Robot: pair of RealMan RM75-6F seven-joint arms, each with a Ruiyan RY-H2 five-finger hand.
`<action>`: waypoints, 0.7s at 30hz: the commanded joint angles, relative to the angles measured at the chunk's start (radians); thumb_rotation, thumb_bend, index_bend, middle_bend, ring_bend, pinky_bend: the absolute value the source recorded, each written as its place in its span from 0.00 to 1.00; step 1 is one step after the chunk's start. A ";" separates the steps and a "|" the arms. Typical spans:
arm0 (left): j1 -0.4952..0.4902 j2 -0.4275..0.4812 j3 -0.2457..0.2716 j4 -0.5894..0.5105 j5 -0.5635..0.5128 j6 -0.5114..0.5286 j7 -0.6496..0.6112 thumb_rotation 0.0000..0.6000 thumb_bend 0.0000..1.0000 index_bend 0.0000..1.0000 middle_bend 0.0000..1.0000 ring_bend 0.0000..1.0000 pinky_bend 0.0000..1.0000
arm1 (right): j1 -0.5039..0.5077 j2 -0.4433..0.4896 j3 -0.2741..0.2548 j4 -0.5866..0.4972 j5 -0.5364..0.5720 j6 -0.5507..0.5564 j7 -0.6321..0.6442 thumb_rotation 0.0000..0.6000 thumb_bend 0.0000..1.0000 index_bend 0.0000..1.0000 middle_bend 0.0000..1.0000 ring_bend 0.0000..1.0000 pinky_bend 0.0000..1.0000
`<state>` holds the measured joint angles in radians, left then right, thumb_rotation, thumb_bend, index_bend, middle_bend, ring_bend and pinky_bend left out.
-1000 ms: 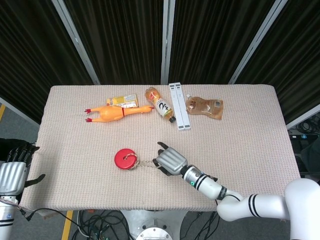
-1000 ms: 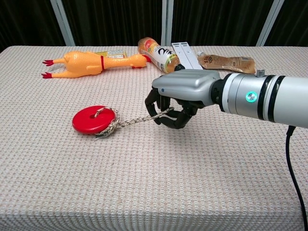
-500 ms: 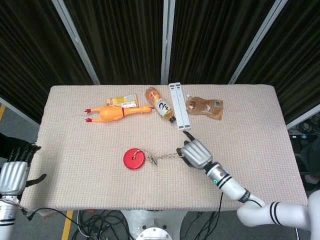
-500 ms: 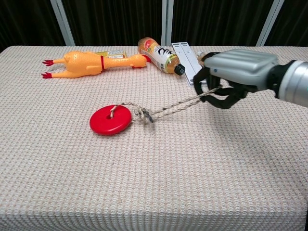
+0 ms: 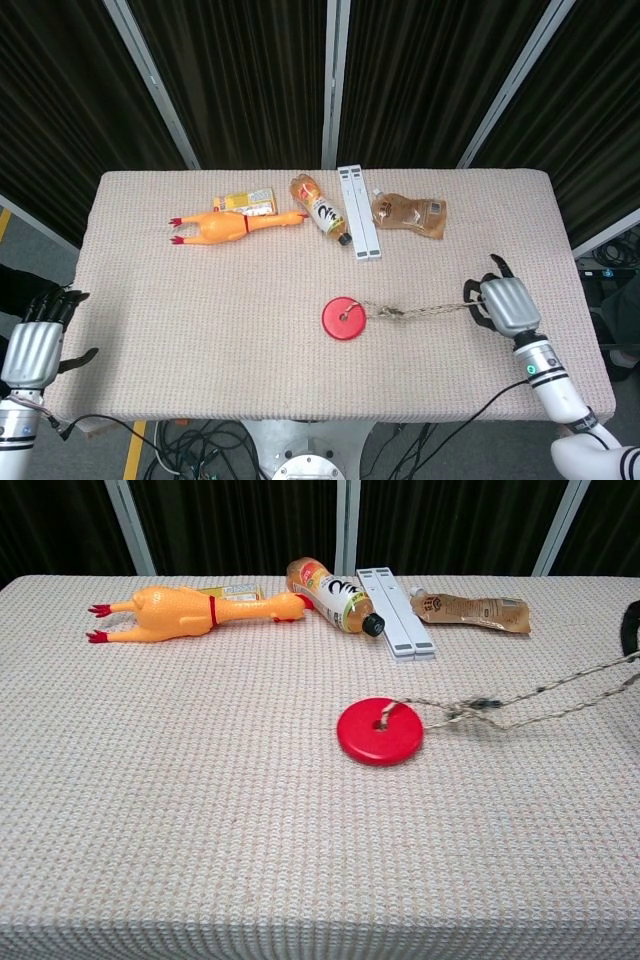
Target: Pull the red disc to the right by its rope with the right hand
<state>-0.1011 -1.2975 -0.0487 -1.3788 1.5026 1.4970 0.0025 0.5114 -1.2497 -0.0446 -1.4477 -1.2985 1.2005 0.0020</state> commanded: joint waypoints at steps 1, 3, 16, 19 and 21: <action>-0.001 0.001 0.001 -0.008 0.000 -0.001 0.011 1.00 0.02 0.20 0.18 0.10 0.14 | -0.043 0.022 0.010 0.049 0.009 0.018 0.057 1.00 0.48 1.00 0.96 0.41 0.00; -0.001 0.002 0.000 -0.013 -0.001 0.000 0.015 1.00 0.02 0.20 0.18 0.10 0.14 | -0.061 0.026 0.017 0.072 0.016 0.021 0.081 1.00 0.48 1.00 0.96 0.41 0.00; -0.003 0.003 0.003 -0.019 -0.003 -0.007 0.024 1.00 0.02 0.20 0.18 0.10 0.14 | -0.173 0.062 0.077 0.187 0.080 0.026 0.196 1.00 0.48 1.00 0.96 0.41 0.00; -0.003 0.002 0.003 -0.020 -0.003 -0.007 0.026 1.00 0.02 0.20 0.18 0.10 0.14 | -0.189 0.072 0.097 0.196 0.094 0.028 0.205 1.00 0.48 1.00 0.96 0.41 0.00; -0.003 0.001 0.003 -0.020 -0.003 -0.006 0.027 1.00 0.02 0.20 0.18 0.10 0.14 | -0.194 0.077 0.109 0.199 0.101 0.026 0.199 1.00 0.48 1.00 0.96 0.41 0.00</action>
<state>-0.1043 -1.2962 -0.0460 -1.3990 1.4999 1.4909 0.0290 0.3204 -1.1754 0.0611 -1.2511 -1.2005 1.2269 0.2027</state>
